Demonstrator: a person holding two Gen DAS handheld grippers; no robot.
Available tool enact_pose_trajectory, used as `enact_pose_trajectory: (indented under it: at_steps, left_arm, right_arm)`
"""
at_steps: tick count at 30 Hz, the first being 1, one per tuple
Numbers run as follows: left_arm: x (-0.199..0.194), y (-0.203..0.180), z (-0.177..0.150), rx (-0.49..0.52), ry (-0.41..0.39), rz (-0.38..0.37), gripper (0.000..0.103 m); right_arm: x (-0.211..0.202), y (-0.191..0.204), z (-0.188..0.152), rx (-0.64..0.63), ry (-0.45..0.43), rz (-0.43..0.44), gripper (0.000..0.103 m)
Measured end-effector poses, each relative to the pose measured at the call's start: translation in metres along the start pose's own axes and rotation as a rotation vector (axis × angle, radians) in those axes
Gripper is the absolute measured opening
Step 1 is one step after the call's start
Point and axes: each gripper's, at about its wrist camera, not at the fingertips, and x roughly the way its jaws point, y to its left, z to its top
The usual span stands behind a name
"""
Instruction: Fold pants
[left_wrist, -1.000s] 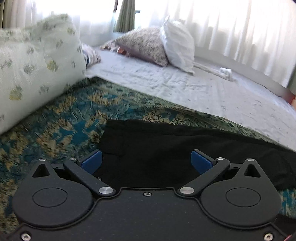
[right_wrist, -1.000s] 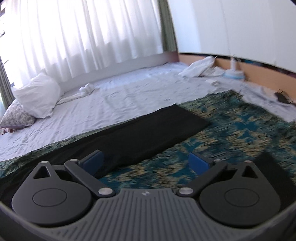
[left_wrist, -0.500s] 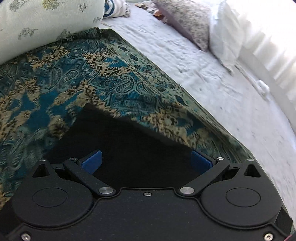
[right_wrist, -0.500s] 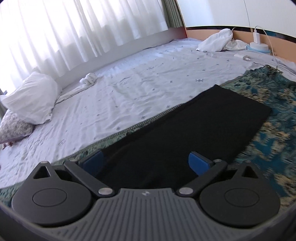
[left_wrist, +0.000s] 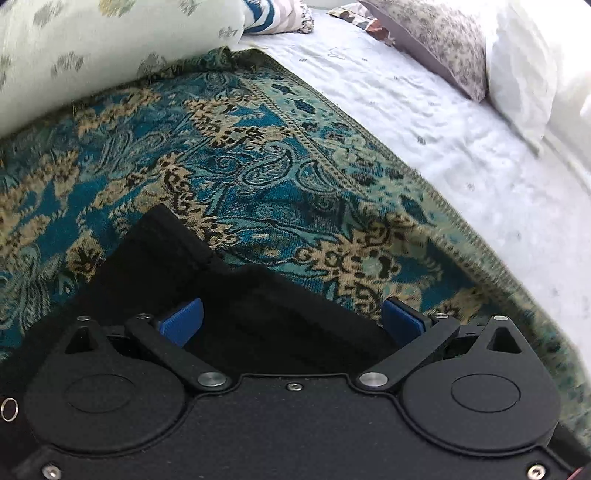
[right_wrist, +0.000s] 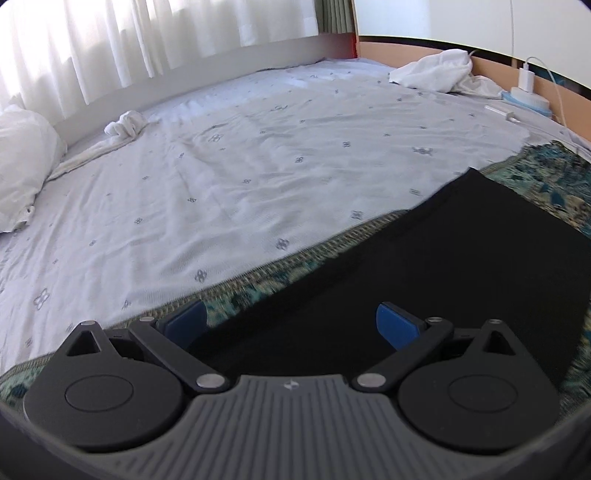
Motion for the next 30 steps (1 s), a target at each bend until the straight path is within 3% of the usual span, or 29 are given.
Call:
enact_pose_trajectory:
  at_steps: [8, 10, 13, 14, 15, 16, 18, 25, 30]
  left_arm:
    - [0.000, -0.005, -0.015, 0.057, -0.070, 0.028, 0.099]
    - [-0.003, -0.003, -0.017, 0.060, -0.088, 0.032, 0.090]
    - [-0.012, -0.002, -0.024, 0.097, -0.146, 0.037, 0.053]
    - [-0.015, -0.002, -0.027, 0.122, -0.177, 0.028, 0.028]
    - [-0.018, -0.001, -0.030, 0.138, -0.186, 0.015, 0.010]
    - [-0.020, 0.001, -0.032, 0.139, -0.183, 0.003, 0.008]
    - [-0.027, 0.006, -0.033, 0.122, -0.180, -0.024, 0.002]
    - [-0.071, 0.037, -0.034, 0.121, -0.192, -0.130, 0.002]
    - [-0.124, 0.077, -0.047, 0.162, -0.230, -0.217, 0.002]
  right_arm:
    - [0.051, 0.013, 0.009, 0.028, 0.110, -0.056, 0.102]
    - [0.056, 0.013, 0.005, 0.024, 0.126, -0.076, 0.092]
    - [0.049, 0.018, 0.001, -0.018, 0.097, -0.146, 0.063]
    - [0.046, 0.017, 0.001, -0.024, 0.092, -0.169, 0.047]
    - [0.043, 0.016, 0.002, -0.024, 0.091, -0.172, 0.023]
    - [0.039, 0.013, 0.003, -0.021, 0.094, -0.170, 0.009]
    - [0.029, 0.002, 0.005, 0.017, 0.096, -0.146, 0.003]
    - [-0.033, -0.046, 0.003, 0.031, 0.028, -0.046, 0.003]
    - [-0.095, -0.103, -0.013, 0.046, 0.001, 0.033, 0.004]
